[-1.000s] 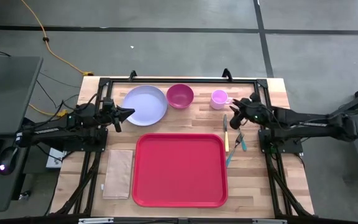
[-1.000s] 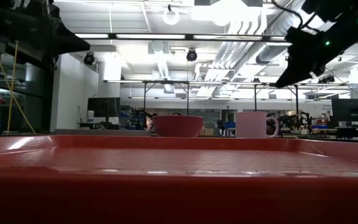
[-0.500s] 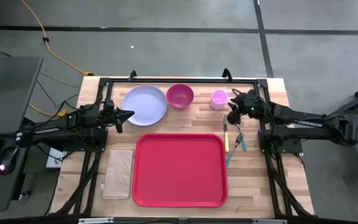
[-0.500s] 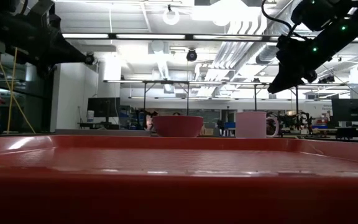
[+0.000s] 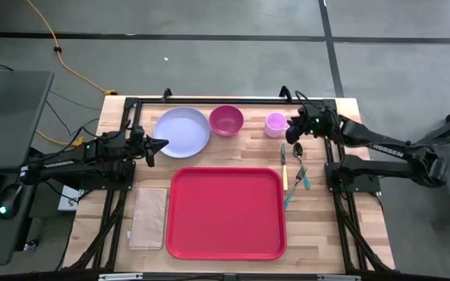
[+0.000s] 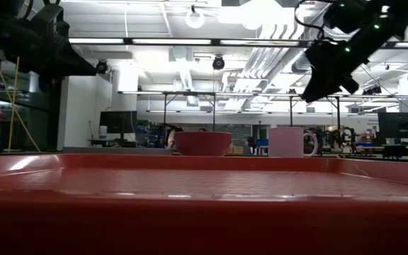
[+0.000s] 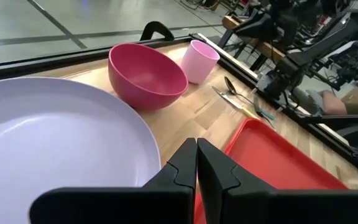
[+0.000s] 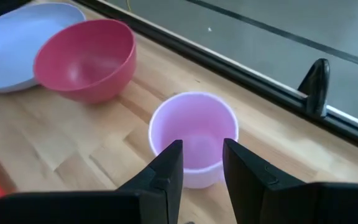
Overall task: Set up tray
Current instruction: Put the pink mug on the red serving tray
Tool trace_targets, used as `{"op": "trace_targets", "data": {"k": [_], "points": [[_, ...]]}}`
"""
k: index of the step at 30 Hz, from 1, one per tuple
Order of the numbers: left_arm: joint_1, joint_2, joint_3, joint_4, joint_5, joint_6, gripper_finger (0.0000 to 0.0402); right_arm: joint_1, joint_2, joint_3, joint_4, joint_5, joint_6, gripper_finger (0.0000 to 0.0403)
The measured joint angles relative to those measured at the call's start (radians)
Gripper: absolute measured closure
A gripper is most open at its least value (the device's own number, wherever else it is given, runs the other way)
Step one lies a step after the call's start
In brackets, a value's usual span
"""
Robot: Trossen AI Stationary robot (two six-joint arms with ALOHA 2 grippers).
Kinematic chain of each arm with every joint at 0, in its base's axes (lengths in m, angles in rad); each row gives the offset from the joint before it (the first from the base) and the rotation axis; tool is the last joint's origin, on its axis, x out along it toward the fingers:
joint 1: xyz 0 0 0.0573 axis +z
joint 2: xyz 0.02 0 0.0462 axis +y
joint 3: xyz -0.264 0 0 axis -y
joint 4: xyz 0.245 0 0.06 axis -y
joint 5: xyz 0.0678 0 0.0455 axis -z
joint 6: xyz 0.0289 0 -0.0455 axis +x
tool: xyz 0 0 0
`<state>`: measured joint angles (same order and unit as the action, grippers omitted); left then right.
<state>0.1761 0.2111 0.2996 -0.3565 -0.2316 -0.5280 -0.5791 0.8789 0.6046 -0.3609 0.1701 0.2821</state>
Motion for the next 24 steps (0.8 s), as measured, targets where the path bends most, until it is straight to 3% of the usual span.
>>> {"op": "trace_targets", "data": {"k": [15, 24], "points": [[0.0, 0.0, 0.0, -0.024, -0.008, 0.004, 0.0357, -0.07, 0.409, 0.46, -0.388, -0.097, 0.029, 0.0311], [0.0, 0.0, 0.0, -0.031, -0.01, 0.0, 0.0357, -0.073, 0.537, 0.547, -0.538, -0.097, 0.032, 0.0311]]}}
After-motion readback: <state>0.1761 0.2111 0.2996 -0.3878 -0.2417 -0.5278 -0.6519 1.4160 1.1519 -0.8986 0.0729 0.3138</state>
